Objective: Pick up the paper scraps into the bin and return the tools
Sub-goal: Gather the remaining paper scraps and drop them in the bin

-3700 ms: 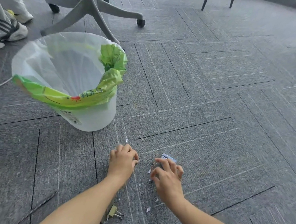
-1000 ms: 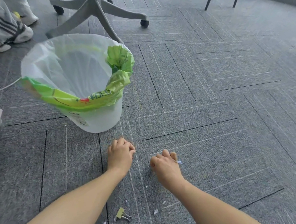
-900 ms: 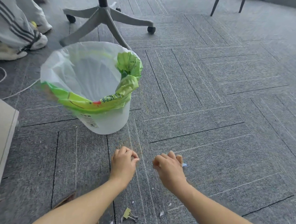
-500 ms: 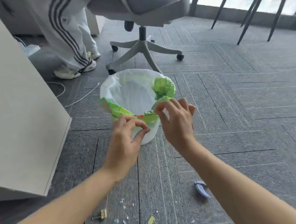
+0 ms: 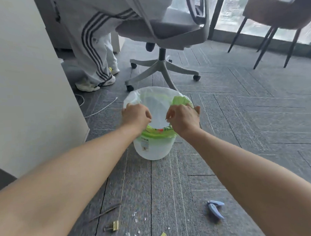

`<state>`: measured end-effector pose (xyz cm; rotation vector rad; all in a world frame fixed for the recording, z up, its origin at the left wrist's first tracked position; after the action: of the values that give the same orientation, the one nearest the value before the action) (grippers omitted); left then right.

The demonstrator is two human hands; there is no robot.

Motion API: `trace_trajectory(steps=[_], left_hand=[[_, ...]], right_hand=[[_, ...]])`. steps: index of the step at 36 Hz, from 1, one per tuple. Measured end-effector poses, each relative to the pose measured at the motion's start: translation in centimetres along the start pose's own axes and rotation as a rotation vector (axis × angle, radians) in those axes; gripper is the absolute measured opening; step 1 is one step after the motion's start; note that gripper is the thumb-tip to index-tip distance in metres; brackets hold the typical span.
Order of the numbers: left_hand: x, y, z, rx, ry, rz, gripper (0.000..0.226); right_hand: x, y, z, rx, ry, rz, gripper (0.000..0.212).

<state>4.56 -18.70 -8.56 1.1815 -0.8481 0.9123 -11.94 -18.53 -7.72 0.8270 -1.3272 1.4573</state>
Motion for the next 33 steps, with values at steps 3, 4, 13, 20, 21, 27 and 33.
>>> trace_trajectory(steps=[3, 4, 13, 20, 21, 27, 33], left_hand=[[-0.1, 0.2, -0.4, -0.009, 0.013, 0.035, 0.018], [0.0, 0.4, -0.5, -0.02, 0.022, 0.051, 0.016], [-2.8, 2.8, -5.5, -0.352, 0.14, -0.063, 0.059], [-5.6, 6.0, -12.0, -0.562, 0.243, -0.088, 0.054], [-6.5, 6.3, -13.0, -0.584, 0.22, -0.073, 0.052], [-13.6, 4.6, -20.1, -0.582, -0.059, -0.052, 0.034], [-17.7, 4.5, -24.3, -0.614, -0.434, 0.093, 0.022]], right_hand=[[0.1, 0.5, -0.8, 0.037, -0.005, 0.017, 0.002], [0.2, 0.6, -1.1, 0.06, -0.001, 0.019, 0.006], [0.0, 4.8, -7.5, 0.151, 0.104, 0.124, 0.018], [-3.3, 11.3, -14.2, -0.036, 0.085, 0.167, 0.025], [-3.9, 12.4, -15.8, -0.093, 0.061, 0.172, 0.025], [-9.9, 19.5, -28.1, -0.247, -0.279, 0.108, 0.016], [-12.2, 22.9, -34.3, -0.292, -0.439, -0.037, 0.011]])
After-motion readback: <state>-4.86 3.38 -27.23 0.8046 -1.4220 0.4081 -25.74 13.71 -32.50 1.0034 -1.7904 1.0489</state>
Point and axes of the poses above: each hand's wrist, its own z-axis towards the middle knuckle, its own x-axis out of the back of the hand, y = z × x, the point moved 6 cm from there along z, towards the middle knuckle, and after that the axes turned 8 degrees about -x, right-handed, at the moved point
